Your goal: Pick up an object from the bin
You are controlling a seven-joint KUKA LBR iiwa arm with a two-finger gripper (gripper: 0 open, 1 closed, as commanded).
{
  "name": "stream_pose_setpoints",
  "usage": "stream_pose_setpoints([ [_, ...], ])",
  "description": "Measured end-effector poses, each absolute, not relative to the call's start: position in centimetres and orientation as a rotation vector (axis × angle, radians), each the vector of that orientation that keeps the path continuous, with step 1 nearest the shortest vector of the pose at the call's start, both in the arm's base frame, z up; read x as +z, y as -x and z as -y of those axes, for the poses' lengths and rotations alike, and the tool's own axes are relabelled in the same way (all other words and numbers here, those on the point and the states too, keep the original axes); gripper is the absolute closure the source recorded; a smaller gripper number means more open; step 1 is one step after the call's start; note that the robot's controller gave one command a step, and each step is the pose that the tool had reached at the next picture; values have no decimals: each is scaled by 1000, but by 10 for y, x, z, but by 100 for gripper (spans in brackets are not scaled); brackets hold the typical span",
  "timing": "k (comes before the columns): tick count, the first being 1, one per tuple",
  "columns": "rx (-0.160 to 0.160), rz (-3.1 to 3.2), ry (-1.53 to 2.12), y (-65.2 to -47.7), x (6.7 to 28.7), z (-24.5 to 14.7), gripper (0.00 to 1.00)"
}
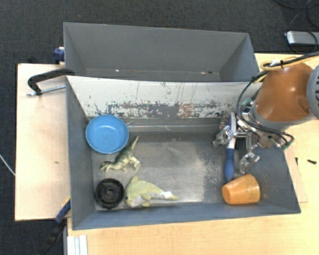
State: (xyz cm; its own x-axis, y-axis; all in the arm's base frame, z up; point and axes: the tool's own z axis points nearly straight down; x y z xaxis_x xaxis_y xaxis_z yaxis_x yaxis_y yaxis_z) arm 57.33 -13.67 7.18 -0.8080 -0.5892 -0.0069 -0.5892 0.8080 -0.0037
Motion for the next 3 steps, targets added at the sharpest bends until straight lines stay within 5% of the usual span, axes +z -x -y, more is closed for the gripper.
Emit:
stream_pose_setpoints([
  [1,-6,-2788,1429,-602,102,136,0],
  [2,-3,-2744,1515,-603,107,121,0],
  [3,-1,-2542,1840,-602,72,109,0],
])
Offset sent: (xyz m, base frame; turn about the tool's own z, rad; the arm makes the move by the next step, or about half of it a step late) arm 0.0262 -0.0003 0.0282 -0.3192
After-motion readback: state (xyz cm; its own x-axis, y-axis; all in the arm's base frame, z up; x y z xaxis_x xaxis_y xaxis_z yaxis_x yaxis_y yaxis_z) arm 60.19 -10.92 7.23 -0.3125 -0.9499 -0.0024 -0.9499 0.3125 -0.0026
